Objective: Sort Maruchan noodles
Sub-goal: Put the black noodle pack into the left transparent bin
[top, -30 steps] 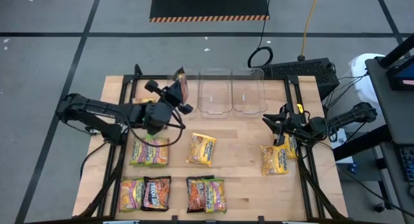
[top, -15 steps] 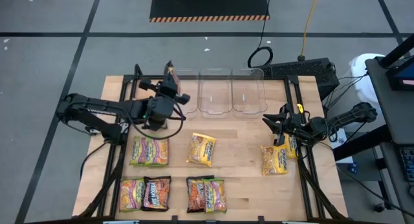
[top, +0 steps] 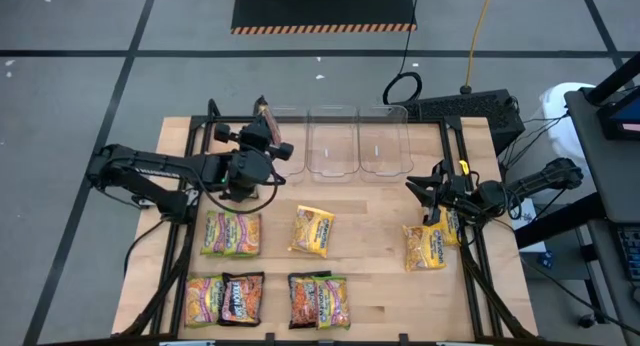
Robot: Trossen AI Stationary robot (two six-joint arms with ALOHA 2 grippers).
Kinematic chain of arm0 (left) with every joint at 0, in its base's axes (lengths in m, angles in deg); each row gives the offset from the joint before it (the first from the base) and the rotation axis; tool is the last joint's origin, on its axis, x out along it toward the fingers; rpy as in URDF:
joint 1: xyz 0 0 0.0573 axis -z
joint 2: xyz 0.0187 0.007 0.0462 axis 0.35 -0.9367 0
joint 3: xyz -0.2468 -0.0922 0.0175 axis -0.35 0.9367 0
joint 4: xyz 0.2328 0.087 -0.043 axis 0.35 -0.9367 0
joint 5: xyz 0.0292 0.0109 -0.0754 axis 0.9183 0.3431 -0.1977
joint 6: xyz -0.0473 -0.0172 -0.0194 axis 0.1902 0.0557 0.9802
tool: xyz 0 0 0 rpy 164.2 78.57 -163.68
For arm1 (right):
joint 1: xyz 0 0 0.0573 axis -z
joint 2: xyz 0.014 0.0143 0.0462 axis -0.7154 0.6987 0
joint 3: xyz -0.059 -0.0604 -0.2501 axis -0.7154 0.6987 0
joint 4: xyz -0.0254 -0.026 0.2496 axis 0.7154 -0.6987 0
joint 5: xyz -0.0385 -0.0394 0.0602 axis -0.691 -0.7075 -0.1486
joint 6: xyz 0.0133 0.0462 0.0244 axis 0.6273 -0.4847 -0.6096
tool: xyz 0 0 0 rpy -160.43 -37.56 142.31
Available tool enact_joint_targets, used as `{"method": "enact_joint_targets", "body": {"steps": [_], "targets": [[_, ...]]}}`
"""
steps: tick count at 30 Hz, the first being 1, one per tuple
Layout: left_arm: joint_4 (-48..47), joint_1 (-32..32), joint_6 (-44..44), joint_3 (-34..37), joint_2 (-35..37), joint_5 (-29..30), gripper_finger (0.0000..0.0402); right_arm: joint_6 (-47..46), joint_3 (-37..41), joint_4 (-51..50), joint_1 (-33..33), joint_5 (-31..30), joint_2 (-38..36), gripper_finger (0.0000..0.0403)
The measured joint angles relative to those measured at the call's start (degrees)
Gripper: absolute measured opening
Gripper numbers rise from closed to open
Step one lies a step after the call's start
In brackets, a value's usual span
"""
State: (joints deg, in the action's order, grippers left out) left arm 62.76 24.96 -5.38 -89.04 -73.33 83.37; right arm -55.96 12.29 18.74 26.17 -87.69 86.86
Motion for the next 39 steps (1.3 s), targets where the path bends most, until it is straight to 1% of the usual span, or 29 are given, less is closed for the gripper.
{"method": "enact_joint_targets", "body": {"steps": [4, 11, 15, 18, 21, 28, 39], "targets": [[-3.85, -0.35, 7.54, 0.02, -0.02, -3.09, 0.0000, 0.00, -0.02, 0.00, 0.00, 0.00, 0.00, 0.0071], [-12.63, -3.79, 19.89, 0.04, -1.05, -11.63, 0.0000, -0.02, -0.02, 0.43, 0.02, 0.00, 0.00, 0.0071], [-17.63, -5.91, 24.53, 0.13, -1.65, -13.92, 0.0000, -0.02, 0.00, 0.70, 0.01, -0.02, -0.02, 0.0071], [-19.10, -7.77, 26.37, 0.00, -2.22, -17.37, 0.0000, -0.01, -0.02, 0.74, 0.01, 0.00, -0.02, 0.0071], [-19.12, -9.51, 26.01, 0.07, -3.37, -19.71, 0.0000, 0.00, -0.01, 0.84, 0.00, -0.02, -0.02, 0.0071], [-19.35, -13.58, 20.29, 0.04, -6.39, -22.73, 0.0000, 0.00, 0.00, 1.28, 0.01, -0.02, -0.02, 0.0071], [-19.40, -18.92, 15.10, 0.04, -9.94, -22.53, 0.0000, 0.02, 0.00, 1.73, 0.02, -0.02, -0.02, 0.0071]]}}
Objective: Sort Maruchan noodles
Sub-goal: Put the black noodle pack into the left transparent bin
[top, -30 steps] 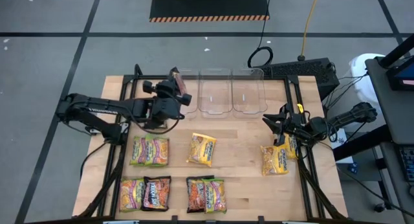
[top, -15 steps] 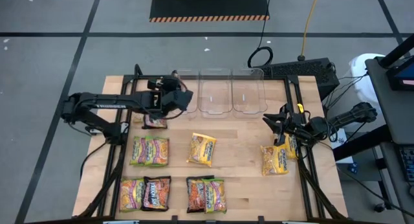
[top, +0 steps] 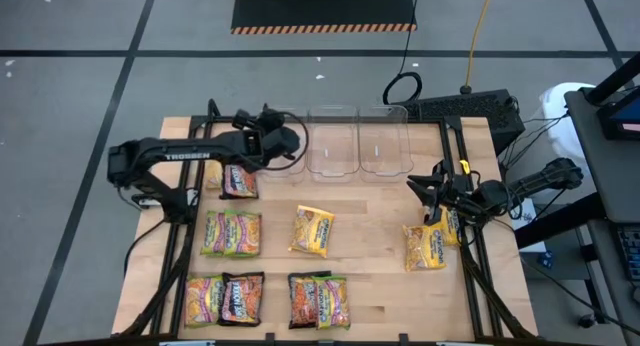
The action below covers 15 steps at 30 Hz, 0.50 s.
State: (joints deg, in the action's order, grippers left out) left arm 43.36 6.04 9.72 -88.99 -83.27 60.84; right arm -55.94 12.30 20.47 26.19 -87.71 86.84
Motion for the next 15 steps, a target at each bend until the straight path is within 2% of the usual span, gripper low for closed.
{"method": "enact_joint_targets", "body": {"steps": [15], "targets": [[0.55, -3.91, -2.93, 0.00, -3.79, 0.14, 0.0000, -2.56, 0.00, -0.10, 0.00, -0.11, 0.02, 0.0070]]}}
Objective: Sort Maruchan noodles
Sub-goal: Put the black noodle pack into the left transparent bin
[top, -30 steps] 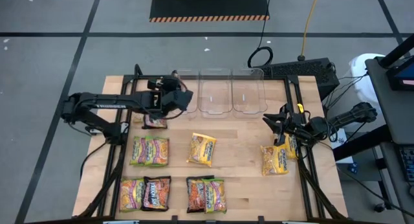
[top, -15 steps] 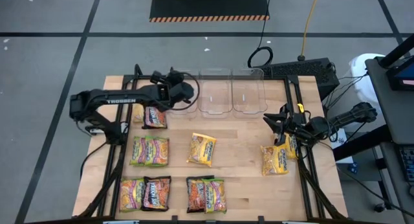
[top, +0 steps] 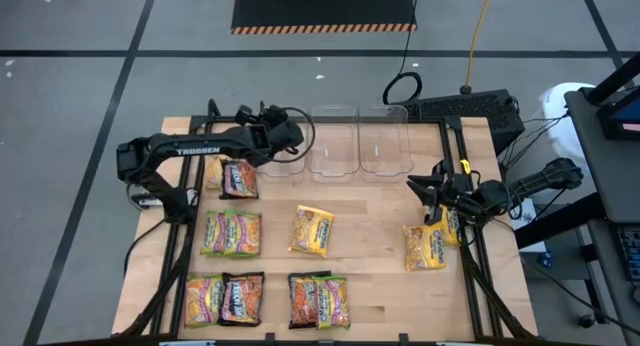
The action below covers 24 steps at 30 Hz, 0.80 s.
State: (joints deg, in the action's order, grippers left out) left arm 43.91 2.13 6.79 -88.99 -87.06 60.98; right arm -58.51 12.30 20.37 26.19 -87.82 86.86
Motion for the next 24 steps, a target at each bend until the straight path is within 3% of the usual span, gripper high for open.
{"method": "enact_joint_targets", "body": {"steps": [16, 24], "targets": [[1.21, -6.19, -10.68, -0.02, -1.38, 0.21, 0.0000, 0.22, -0.01, -0.31, 0.00, -0.33, 0.02, 0.0070], [0.94, -5.31, -12.62, 0.00, -1.44, -3.43, 0.0000, 1.24, 0.00, -0.14, 0.00, -0.35, 0.02, 0.0070]]}}
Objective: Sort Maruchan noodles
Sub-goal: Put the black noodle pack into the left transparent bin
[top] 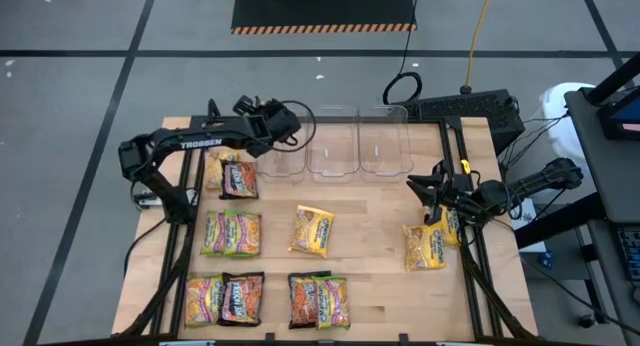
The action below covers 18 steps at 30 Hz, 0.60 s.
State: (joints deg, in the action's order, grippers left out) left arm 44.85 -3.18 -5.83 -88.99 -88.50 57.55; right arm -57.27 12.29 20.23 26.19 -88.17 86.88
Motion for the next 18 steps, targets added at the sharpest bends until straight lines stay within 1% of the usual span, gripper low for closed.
{"method": "enact_joint_targets", "body": {"steps": [2, 9, 14, 18], "targets": [[0.02, 1.00, -1.56, 0.00, 0.02, -0.31, 0.0000, 0.04, -0.01, 0.02, 0.00, 0.00, 0.00, 0.0070], [-0.37, 5.56, -5.90, 0.00, 0.02, -6.36, 0.0000, 0.04, -0.01, 0.00, -0.01, 0.00, 0.00, 0.0070], [-0.39, 8.52, -12.53, 0.00, 0.02, -8.21, 0.0000, 0.04, 0.00, 0.00, -0.02, 0.00, 0.00, 0.0070], [-0.35, 9.63, -17.84, 0.00, 0.02, -10.98, 0.0000, 0.04, 0.00, 0.00, 0.00, 0.02, 0.00, 0.0070]]}}
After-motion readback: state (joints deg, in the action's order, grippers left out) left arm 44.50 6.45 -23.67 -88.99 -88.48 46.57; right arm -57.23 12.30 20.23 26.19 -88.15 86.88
